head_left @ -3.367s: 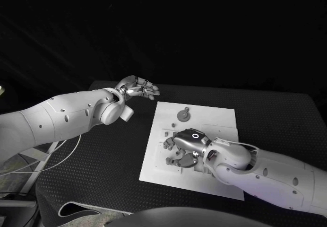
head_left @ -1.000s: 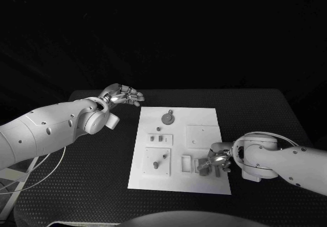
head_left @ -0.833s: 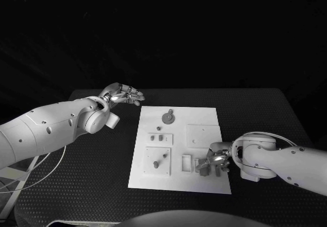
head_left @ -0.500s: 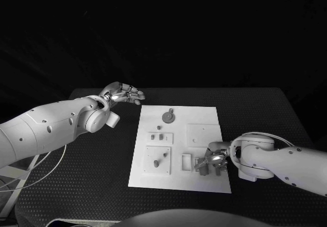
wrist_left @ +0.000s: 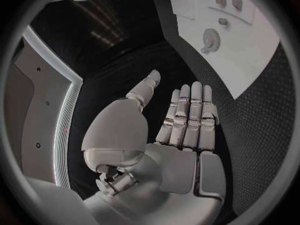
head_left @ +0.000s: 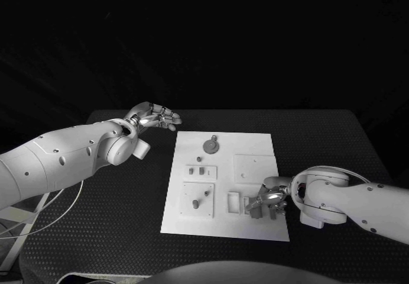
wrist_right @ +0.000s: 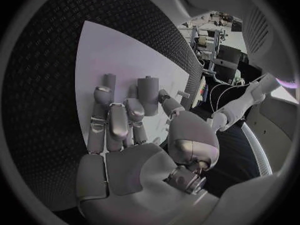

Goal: Assemble the parts on the task board

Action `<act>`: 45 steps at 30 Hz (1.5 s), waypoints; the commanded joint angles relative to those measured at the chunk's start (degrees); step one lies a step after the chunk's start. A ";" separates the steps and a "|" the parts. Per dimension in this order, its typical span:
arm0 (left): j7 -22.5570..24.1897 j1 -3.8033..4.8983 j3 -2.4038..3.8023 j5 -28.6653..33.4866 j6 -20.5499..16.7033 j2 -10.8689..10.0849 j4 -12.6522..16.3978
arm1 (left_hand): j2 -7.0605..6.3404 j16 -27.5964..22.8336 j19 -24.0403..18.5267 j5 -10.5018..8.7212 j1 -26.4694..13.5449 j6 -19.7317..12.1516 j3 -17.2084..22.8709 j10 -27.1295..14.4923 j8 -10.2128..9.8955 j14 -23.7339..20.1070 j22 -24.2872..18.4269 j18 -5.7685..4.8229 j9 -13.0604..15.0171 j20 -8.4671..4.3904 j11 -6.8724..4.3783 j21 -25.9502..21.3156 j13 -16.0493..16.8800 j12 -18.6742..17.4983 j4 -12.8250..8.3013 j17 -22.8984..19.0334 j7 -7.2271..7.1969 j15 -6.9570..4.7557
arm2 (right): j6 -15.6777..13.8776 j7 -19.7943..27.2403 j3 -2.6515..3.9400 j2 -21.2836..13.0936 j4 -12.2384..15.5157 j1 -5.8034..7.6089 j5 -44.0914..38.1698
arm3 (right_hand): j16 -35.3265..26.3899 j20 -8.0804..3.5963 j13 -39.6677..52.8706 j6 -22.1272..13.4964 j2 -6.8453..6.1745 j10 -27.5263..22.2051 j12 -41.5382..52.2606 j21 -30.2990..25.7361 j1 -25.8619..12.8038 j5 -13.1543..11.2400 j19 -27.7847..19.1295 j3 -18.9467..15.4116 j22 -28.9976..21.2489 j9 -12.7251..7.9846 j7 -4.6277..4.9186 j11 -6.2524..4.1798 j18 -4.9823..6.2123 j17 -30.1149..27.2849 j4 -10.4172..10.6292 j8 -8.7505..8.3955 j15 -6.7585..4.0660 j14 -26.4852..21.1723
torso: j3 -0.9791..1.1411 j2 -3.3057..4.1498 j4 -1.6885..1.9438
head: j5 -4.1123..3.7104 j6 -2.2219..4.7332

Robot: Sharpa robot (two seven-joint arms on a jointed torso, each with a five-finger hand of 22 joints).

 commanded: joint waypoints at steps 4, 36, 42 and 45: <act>0.12 0.01 0.04 0.32 0.73 0.26 0.06 | 0.18 -0.42 0.22 -0.26 -0.48 -0.37 -0.39 -0.39 -0.02 0.21 -0.12 0.00 -0.08 0.21 0.08 0.10 -0.09 0.13 0.10 0.09 -0.08 0.11 | -2.76 -1.39 0.08 0.06 -0.09 1.92 10.97 | 0.12 0.31 -0.05 0.92 4.57 0.34 -0.50 0.31 3.03 0.13 -0.24 8.40 1.14 0.56 -0.06 -0.05 0.84 -0.73 -5.39 0.49 -0.31 -0.46 | -0.12 -0.01 0.16 | 0.21 -0.07; -0.11 0.03 0.04 0.32 0.83 0.15 0.26 | 0.15 -0.58 0.13 -0.26 -0.62 -0.40 -0.43 -0.43 -0.03 0.12 -0.19 -0.02 -0.11 0.25 0.10 0.09 -0.15 0.14 0.14 0.21 -0.06 0.16 | -0.16 -2.40 0.03 6.19 -3.16 2.40 12.19 | -0.03 0.42 -0.57 1.04 4.39 0.07 -1.48 0.51 1.36 0.13 -0.44 8.94 1.09 0.66 -0.09 -0.10 0.84 -1.80 -5.27 0.11 -0.40 -0.84 | -0.02 0.05 -0.06 | 0.95 -0.63; -0.12 0.03 0.04 0.32 0.83 0.15 0.24 | 0.15 -0.60 0.12 -0.26 -0.65 -0.40 -0.44 -0.43 -0.03 0.12 -0.20 -0.02 -0.12 0.26 0.10 0.09 -0.16 0.14 0.14 0.23 -0.06 0.17 | 0.24 -2.41 0.01 6.39 -3.37 2.39 12.19 | -0.07 0.42 -0.67 1.02 4.41 -0.01 -1.65 0.50 1.25 0.13 -0.49 9.03 1.08 0.66 -0.08 -0.08 0.84 -1.94 -5.26 0.05 -0.40 -0.91 | 0.09 0.04 -0.08 | 1.40 -0.84; -0.15 0.03 0.04 0.32 0.86 0.13 0.30 | 0.15 -0.61 0.12 -0.25 -0.66 -0.40 -0.44 -0.43 -0.03 0.12 -0.20 -0.02 -0.12 0.26 0.10 0.09 -0.16 0.14 0.14 0.25 -0.06 0.17 | 0.64 -2.50 0.00 6.60 -3.53 2.39 12.16 | -0.08 0.43 -0.66 1.02 4.46 0.00 -1.66 0.50 1.21 0.13 -0.51 9.08 1.07 0.67 -0.07 -0.08 0.84 -2.01 -5.24 0.02 -0.39 -0.94 | 0.08 0.03 -0.04 | 1.34 -0.90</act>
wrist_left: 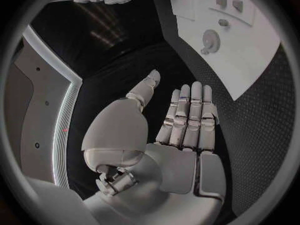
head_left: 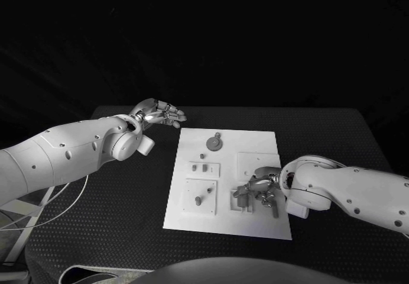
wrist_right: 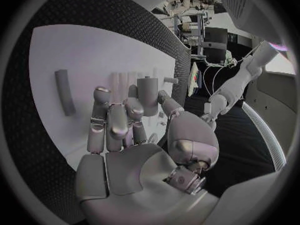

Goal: Assemble the parts on the task board

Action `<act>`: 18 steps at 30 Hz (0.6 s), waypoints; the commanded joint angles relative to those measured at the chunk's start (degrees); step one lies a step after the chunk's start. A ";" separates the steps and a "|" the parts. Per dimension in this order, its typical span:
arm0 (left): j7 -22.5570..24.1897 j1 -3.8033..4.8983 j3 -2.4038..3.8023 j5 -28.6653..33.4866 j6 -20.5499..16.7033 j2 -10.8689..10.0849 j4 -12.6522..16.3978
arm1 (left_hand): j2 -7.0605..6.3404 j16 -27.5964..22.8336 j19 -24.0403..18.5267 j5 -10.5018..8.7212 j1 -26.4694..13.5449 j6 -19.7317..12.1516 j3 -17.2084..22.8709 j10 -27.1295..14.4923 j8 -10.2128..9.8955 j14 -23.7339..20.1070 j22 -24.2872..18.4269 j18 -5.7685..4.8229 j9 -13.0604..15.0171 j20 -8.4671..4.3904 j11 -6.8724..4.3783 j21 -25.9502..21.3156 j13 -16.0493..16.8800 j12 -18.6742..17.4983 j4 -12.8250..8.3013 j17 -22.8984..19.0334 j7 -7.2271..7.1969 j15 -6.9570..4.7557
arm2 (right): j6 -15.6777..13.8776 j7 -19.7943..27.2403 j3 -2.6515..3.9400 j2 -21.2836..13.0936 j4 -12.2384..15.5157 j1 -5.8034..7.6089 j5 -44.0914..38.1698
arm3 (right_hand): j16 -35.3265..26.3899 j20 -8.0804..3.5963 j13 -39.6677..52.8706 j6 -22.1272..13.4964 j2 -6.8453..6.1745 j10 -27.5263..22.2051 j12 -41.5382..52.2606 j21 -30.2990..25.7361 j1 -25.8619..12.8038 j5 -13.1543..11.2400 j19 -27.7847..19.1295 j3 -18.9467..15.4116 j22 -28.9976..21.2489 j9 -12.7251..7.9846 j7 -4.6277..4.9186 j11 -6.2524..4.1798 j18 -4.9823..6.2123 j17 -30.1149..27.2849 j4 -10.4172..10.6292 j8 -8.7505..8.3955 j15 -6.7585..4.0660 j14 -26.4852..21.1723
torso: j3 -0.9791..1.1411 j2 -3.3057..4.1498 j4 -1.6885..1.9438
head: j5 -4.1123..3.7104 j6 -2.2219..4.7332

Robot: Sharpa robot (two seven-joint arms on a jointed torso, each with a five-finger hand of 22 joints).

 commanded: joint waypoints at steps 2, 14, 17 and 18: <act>0.27 0.03 0.04 0.30 0.66 0.07 0.17 | 0.06 -0.39 0.12 -0.26 -0.58 -0.40 -0.31 -0.44 -0.02 0.12 -0.08 -0.02 -0.08 0.26 0.10 0.09 -0.08 0.15 0.02 0.09 -0.06 0.17 | 1.56 -0.24 -0.04 0.27 -0.14 -0.04 -0.03 | -0.10 0.14 -0.15 0.47 3.09 -0.08 -0.55 0.29 2.51 0.36 -0.24 8.79 1.07 0.07 0.29 -0.08 0.84 -0.18 -5.54 -0.09 -0.32 -0.05 | -0.03 -0.02 0.01 | 0.05 -0.12; 0.27 0.03 0.04 0.30 0.64 0.05 0.24 | 0.06 -0.43 0.11 -0.25 -0.58 -0.41 -0.30 -0.45 -0.02 0.12 -0.10 -0.01 -0.09 0.25 0.10 0.10 -0.10 0.15 0.00 0.15 -0.06 0.17 | 1.89 -0.35 -0.22 0.79 -0.75 -0.40 -0.40 | -0.23 0.17 -0.39 0.37 3.11 -0.32 -0.96 0.27 2.28 0.36 -0.36 8.92 1.06 0.07 0.34 -0.03 0.83 -0.62 -5.53 -0.23 -0.29 -0.29 | -0.05 -0.01 0.05 | 0.31 -0.35; 0.28 0.04 0.04 0.30 0.64 0.04 0.25 | 0.05 -0.44 0.10 -0.25 -0.59 -0.41 -0.30 -0.45 -0.03 0.12 -0.10 -0.01 -0.09 0.26 0.10 0.11 -0.10 0.15 0.00 0.17 -0.05 0.17 | 1.91 -0.35 -0.24 0.82 -0.81 -0.50 -0.61 | -0.25 0.19 -0.42 0.35 3.09 -0.36 -1.03 0.27 2.21 0.37 -0.39 8.95 1.05 0.07 0.35 -0.02 0.83 -0.70 -5.53 -0.27 -0.28 -0.34 | -0.07 0.00 0.04 | 0.35 -0.29; 0.27 0.04 0.04 0.30 0.65 0.04 0.26 | 0.05 -0.44 0.10 -0.25 -0.59 -0.41 -0.30 -0.45 -0.03 0.12 -0.11 -0.01 -0.10 0.26 0.10 0.11 -0.10 0.15 0.00 0.17 -0.06 0.17 | 1.97 -0.35 -0.24 0.84 -0.88 -0.51 -0.68 | -0.25 0.19 -0.42 0.35 3.10 -0.36 -1.03 0.26 2.20 0.37 -0.39 8.96 1.05 0.07 0.35 -0.02 0.84 -0.70 -5.53 -0.28 -0.28 -0.34 | -0.07 -0.01 0.03 | 0.37 -0.32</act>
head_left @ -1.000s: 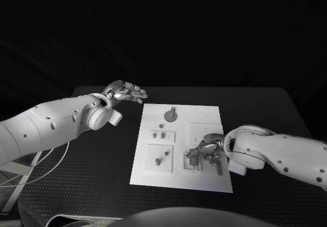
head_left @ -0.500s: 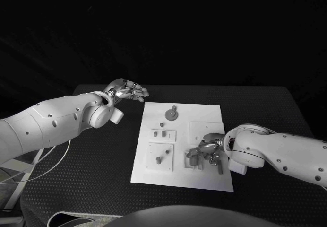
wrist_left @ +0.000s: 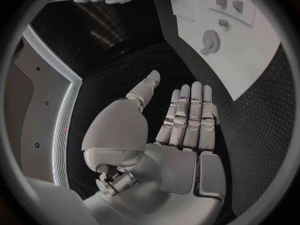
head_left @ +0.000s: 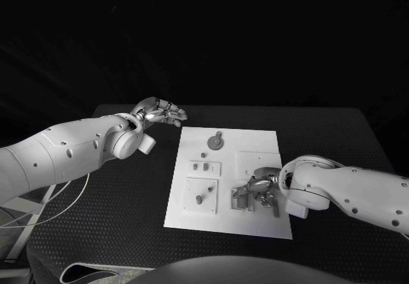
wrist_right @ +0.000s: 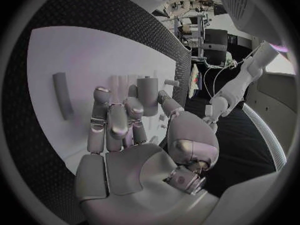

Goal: Assemble the parts on the task board

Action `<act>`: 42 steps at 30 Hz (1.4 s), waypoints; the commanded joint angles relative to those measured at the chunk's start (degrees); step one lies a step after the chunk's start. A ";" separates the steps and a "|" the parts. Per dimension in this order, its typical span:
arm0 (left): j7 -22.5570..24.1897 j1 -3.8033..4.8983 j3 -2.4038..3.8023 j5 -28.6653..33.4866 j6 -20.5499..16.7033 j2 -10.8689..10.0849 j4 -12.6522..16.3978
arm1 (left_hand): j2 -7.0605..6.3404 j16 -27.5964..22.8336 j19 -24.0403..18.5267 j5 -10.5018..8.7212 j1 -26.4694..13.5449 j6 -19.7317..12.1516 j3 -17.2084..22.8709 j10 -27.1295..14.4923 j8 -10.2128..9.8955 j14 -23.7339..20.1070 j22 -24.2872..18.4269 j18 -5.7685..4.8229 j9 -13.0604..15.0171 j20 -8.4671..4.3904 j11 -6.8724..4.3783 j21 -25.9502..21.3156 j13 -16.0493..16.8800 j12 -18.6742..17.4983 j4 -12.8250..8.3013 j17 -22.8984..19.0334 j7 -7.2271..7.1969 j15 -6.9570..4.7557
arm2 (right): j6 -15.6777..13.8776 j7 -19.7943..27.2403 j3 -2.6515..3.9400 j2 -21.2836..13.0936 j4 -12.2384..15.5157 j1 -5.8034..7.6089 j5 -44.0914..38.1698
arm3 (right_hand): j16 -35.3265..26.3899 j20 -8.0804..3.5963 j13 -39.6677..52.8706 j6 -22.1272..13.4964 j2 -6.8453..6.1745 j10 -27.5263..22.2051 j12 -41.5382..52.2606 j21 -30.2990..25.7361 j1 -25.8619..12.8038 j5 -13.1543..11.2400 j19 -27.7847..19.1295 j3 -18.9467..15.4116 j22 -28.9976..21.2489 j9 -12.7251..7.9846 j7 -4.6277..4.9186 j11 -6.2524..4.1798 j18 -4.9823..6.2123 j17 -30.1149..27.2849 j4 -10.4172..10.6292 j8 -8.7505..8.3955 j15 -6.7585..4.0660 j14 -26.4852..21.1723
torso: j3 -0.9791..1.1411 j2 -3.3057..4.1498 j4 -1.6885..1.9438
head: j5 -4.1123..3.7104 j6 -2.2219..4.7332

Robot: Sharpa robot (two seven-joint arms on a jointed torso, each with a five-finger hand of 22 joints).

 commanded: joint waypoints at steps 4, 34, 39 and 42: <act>0.35 0.04 0.04 0.30 0.64 0.02 0.23 | -0.09 -0.24 0.10 -0.25 -0.46 -0.42 -0.31 -0.45 -0.03 0.12 -0.09 -0.01 -0.06 0.26 0.10 0.11 -0.06 0.15 0.00 0.11 -0.05 0.17 | 1.54 -0.18 -0.17 0.18 -0.35 -0.36 -0.61 | -0.25 0.19 -0.03 0.35 3.10 -0.35 -0.30 0.27 2.17 0.13 -0.40 8.98 1.05 0.10 0.35 -0.01 0.83 -0.09 -5.52 -0.14 -0.22 -0.09 | -0.03 0.01 -0.02 | 0.10 -0.03; 0.29 0.05 0.04 0.30 0.54 -0.01 0.29 | -0.13 -0.31 0.09 -0.26 -0.53 -0.48 -0.31 -0.47 -0.05 0.13 -0.13 -0.01 -0.09 0.27 0.11 0.13 -0.10 0.16 0.01 0.23 -0.03 0.18 | 2.48 -0.19 -0.80 0.65 -1.55 -0.59 -0.68 | -0.75 0.41 -1.58 -0.34 -3.03 -1.92 -3.16 0.01 -0.24 0.13 -0.80 8.87 0.86 0.19 0.70 0.32 0.83 -2.59 -3.62 -1.22 0.06 -1.45 | 0.02 0.01 -0.06 | 0.29 -0.29; 0.24 0.05 0.04 0.30 0.48 -0.08 0.22 | -0.14 -0.33 0.08 -0.26 -0.53 -0.50 -0.31 -0.47 -0.06 0.12 -0.14 -0.01 -0.10 0.27 0.11 0.13 -0.11 0.16 0.01 0.25 -0.02 0.18 | 2.17 -0.14 -0.84 0.62 -1.58 -0.59 -0.79 | -1.25 0.54 -1.84 -1.17 -4.96 -2.43 -3.86 -0.29 -0.26 0.12 -1.29 9.22 0.84 0.10 0.99 0.59 0.83 -3.95 -2.89 -1.84 0.29 -2.49 | 0.02 0.01 -0.04 | 0.22 -0.17; 0.24 0.05 0.04 0.30 0.48 -0.08 0.22 | -0.16 -0.34 0.07 -0.26 -0.53 -0.52 -0.31 -0.49 -0.07 0.12 -0.14 -0.01 -0.10 0.27 0.11 0.13 -0.12 0.15 0.00 0.26 -0.02 0.18 | 1.92 -0.18 -0.85 0.64 -1.61 -0.59 -0.98 | -1.30 0.68 -2.08 -1.76 -6.14 -2.61 -4.28 -0.41 -0.32 0.12 -1.52 9.29 0.85 0.00 1.20 0.79 0.83 -4.10 -2.43 -2.28 0.46 -2.74 | 0.02 0.01 -0.07 | 0.27 -0.18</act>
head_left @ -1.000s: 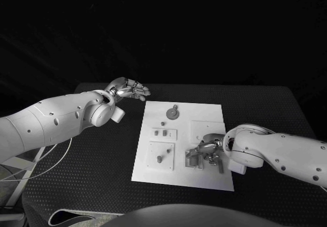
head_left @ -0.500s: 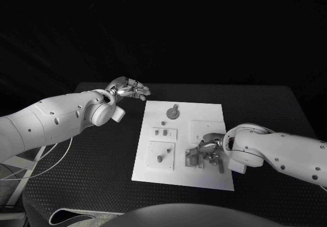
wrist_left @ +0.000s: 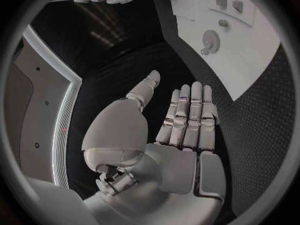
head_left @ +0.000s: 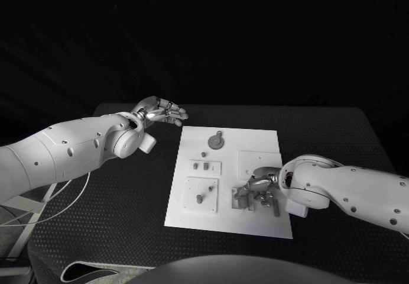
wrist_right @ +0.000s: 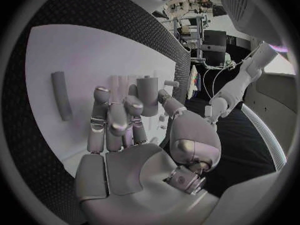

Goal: Assemble the parts on the task board

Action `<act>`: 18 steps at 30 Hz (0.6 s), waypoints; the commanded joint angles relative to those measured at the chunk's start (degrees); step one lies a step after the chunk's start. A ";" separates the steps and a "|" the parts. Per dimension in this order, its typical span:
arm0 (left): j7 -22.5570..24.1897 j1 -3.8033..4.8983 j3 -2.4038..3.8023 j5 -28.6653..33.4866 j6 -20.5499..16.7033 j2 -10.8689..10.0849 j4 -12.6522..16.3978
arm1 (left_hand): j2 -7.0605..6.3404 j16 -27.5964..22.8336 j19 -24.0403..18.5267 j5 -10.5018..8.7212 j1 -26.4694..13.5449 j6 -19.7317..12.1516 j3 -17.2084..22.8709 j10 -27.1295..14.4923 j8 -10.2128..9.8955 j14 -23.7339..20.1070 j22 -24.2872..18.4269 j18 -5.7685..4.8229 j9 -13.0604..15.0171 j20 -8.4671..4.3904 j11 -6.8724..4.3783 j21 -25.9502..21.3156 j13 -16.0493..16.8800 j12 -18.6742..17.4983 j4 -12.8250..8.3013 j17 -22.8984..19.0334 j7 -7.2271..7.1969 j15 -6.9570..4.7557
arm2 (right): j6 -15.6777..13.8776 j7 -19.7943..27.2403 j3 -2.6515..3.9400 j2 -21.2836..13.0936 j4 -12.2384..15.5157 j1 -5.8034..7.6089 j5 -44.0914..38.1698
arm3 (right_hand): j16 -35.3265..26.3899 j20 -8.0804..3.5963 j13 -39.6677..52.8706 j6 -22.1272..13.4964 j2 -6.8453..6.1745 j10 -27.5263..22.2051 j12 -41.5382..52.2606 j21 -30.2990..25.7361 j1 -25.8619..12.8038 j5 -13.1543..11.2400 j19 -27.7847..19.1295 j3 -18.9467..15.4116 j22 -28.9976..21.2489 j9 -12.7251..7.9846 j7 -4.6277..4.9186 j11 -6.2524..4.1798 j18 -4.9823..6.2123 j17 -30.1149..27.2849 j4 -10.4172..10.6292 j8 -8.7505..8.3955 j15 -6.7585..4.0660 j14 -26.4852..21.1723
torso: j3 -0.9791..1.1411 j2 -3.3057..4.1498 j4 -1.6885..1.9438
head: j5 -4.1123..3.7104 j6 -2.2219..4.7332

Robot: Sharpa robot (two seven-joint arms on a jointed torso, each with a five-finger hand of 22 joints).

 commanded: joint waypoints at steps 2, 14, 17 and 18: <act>0.35 0.04 0.04 0.29 0.53 0.06 0.15 | -0.16 -0.35 0.07 -0.26 -0.53 -0.53 -0.32 -0.49 -0.08 0.11 -0.06 -0.01 -0.06 0.27 0.12 0.13 -0.09 0.15 0.01 0.10 -0.01 0.19 | 0.88 -1.55 -0.56 0.02 -0.42 -0.60 -1.04 | -0.21 0.14 -0.18 -0.93 -1.27 -0.55 -0.44 -0.45 -0.14 0.35 -0.57 0.76 0.86 -0.12 0.16 0.12 0.72 -0.16 0.16 -0.60 0.22 -0.55 | 0.00 -0.01 -0.03 | 0.03 0.01; 0.40 0.04 0.03 0.29 0.58 0.00 0.20 | -0.10 -0.40 0.06 -0.26 -0.63 -0.57 -0.33 -0.49 -0.10 0.11 -0.08 -0.02 -0.08 0.29 0.13 0.13 -0.11 0.16 0.06 0.17 0.02 0.20 | 0.27 -1.44 -0.59 0.08 -0.67 -0.60 -1.14 | -0.32 0.46 -0.72 -1.73 -3.46 -1.08 -1.32 -0.79 -0.55 0.35 -1.12 1.00 0.85 -0.35 0.54 0.50 0.72 -0.56 1.96 -1.34 0.59 -1.24 | 0.01 -0.03 0.04 | 0.05 0.01; 0.38 0.04 0.03 0.29 0.55 -0.01 0.20 | -0.10 -0.40 0.05 -0.26 -0.64 -0.58 -0.34 -0.49 -0.10 0.11 -0.08 -0.02 -0.08 0.29 0.13 0.13 -0.11 0.16 0.06 0.18 0.02 0.20 | 0.20 -1.44 -0.59 0.08 -0.72 -0.60 -1.14 | -0.29 0.51 -0.78 -1.73 -3.90 -1.08 -1.39 -0.81 -0.90 0.35 -1.14 0.98 0.86 -0.35 0.56 0.51 0.72 -0.64 2.55 -1.40 0.61 -1.29 | -0.01 -0.02 0.01 | 0.08 0.10; 0.38 0.04 0.03 0.29 0.54 -0.02 0.21 | -0.10 -0.41 0.05 -0.26 -0.65 -0.58 -0.34 -0.49 -0.10 0.11 -0.09 -0.02 -0.08 0.29 0.13 0.13 -0.11 0.17 0.06 0.18 0.02 0.20 | 0.20 -1.44 -0.60 0.08 -0.75 -0.60 -1.14 | -0.27 0.52 -0.80 -1.72 -4.06 -1.07 -1.40 -0.82 -1.00 0.35 -1.14 0.99 0.86 -0.35 0.56 0.51 0.72 -0.66 2.72 -1.41 0.61 -1.30 | -0.01 -0.01 -0.02 | 0.11 0.12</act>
